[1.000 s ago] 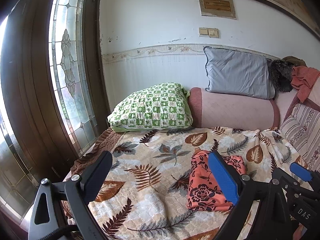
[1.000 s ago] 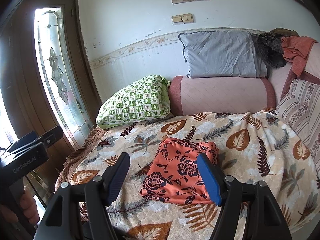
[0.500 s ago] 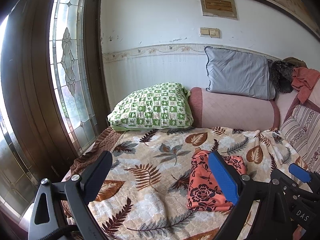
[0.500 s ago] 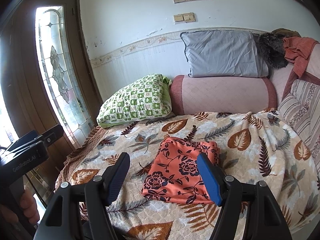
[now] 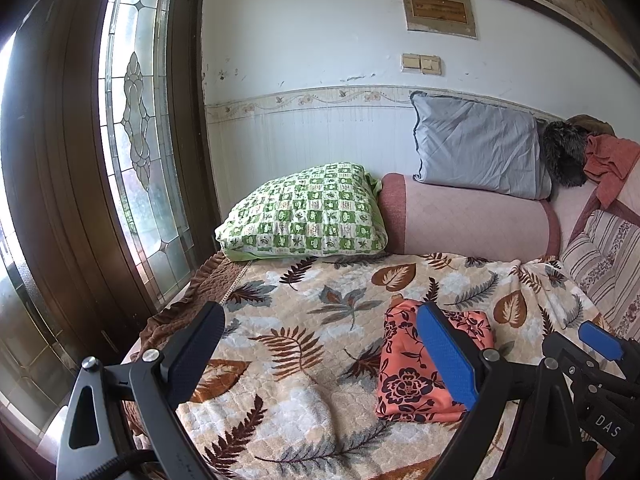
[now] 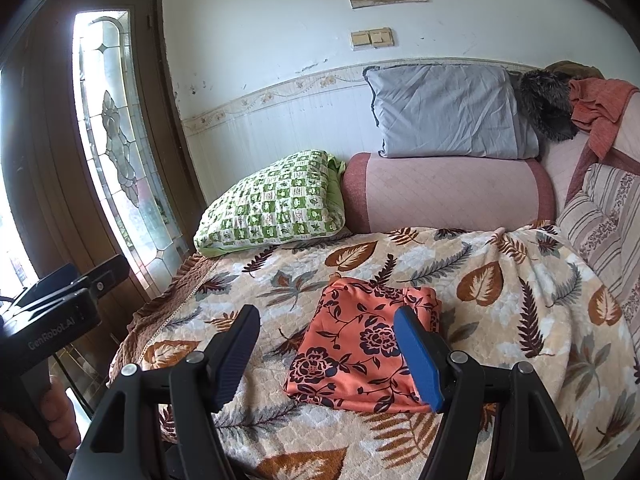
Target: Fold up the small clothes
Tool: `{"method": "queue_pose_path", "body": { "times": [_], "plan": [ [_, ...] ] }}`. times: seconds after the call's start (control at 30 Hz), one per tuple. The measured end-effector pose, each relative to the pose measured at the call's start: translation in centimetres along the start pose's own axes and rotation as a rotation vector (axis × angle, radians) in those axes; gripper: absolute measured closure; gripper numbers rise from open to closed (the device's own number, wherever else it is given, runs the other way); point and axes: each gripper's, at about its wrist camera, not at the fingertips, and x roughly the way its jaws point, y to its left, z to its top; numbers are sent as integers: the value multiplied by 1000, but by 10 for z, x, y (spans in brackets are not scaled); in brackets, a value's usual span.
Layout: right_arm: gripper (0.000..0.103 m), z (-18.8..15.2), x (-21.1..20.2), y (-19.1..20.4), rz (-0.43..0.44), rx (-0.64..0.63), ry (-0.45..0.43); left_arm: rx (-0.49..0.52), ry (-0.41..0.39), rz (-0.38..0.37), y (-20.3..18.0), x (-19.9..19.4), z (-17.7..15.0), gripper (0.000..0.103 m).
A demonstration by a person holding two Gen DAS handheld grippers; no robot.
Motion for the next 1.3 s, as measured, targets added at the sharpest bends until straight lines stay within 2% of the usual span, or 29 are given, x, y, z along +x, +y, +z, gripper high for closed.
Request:
{"method": "queue_pose_path", "body": {
  "times": [1.3],
  "plan": [
    [30, 1, 19, 10, 3, -16, 32, -25, 29, -18, 2, 20, -2, 6]
  ]
}}
